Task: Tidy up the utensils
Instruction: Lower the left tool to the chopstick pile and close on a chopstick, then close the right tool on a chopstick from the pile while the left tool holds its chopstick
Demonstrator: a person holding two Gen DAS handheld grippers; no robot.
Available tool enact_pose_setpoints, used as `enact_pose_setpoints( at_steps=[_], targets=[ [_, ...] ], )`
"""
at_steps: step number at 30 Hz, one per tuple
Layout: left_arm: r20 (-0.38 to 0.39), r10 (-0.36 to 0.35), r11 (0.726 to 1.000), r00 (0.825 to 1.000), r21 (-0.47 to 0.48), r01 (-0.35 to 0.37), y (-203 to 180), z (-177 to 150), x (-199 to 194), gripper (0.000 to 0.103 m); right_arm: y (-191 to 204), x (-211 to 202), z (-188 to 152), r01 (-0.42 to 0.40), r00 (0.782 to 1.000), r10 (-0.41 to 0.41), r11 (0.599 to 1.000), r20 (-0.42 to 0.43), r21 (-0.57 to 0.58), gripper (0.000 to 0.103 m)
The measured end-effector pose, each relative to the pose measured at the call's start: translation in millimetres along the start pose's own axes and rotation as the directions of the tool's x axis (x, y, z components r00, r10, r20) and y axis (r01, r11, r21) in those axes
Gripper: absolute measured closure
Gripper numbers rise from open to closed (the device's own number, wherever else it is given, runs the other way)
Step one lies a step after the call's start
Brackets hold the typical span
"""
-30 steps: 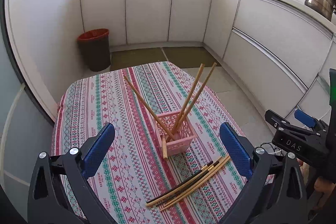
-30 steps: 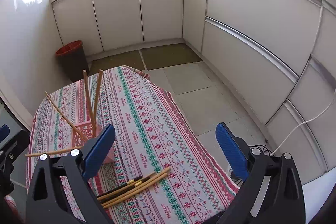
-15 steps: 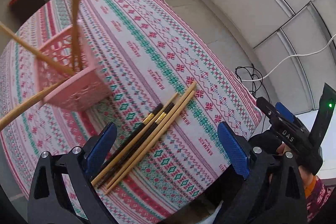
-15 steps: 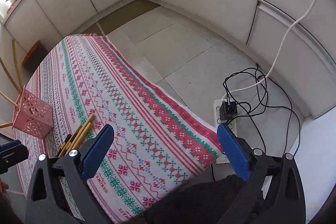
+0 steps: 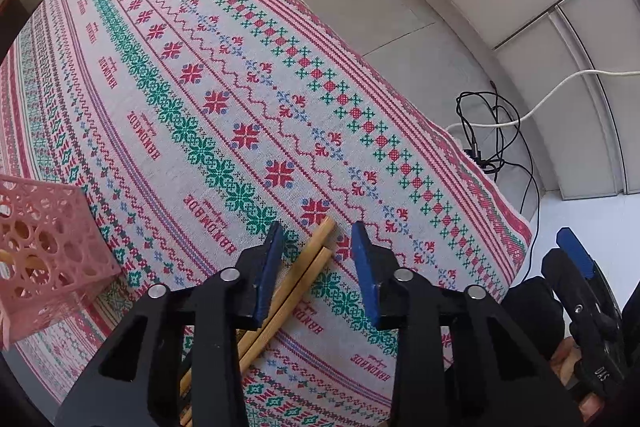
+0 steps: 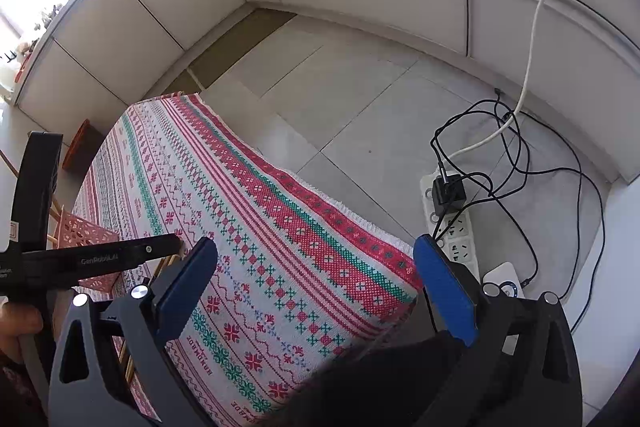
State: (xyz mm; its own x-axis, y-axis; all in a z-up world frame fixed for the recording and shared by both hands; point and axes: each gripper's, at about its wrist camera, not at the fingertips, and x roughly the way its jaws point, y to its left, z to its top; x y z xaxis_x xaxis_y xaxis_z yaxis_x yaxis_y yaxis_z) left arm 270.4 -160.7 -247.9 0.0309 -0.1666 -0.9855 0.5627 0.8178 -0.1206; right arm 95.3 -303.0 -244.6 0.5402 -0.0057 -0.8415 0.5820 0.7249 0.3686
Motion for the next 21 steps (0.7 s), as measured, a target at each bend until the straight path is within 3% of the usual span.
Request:
enact_pose_setpoints(
  at_steps=[5,10,16,21],
  targets=[
    [0.011,0.046,0.999,0.999,0.014,-0.046,1,2,6,0.090,-6,6,1,-0.017,0.999,0.019,0.999,-0.038,0.037,0.007],
    [0.056,0.056,0.998,0.997,0.030,-0.057,3,0,2,0.093,-1,6,0,0.015,1.000,-0.014,1.000,-0.021,0.009,0.007],
    [0.173,0.030,0.999,0.984,0.019,-0.034,17,-27,-51,0.095,16,14,0,0.074,0.995,-0.077,0.996,-0.064,-0.055,0.007],
    [0.293,0.029,0.999,0.956,0.022,-0.037,27,-67,-106,0.096,48,35,-5,0.031,0.977,-0.040,0.999,-0.210,-0.045,0.009]
  ],
)
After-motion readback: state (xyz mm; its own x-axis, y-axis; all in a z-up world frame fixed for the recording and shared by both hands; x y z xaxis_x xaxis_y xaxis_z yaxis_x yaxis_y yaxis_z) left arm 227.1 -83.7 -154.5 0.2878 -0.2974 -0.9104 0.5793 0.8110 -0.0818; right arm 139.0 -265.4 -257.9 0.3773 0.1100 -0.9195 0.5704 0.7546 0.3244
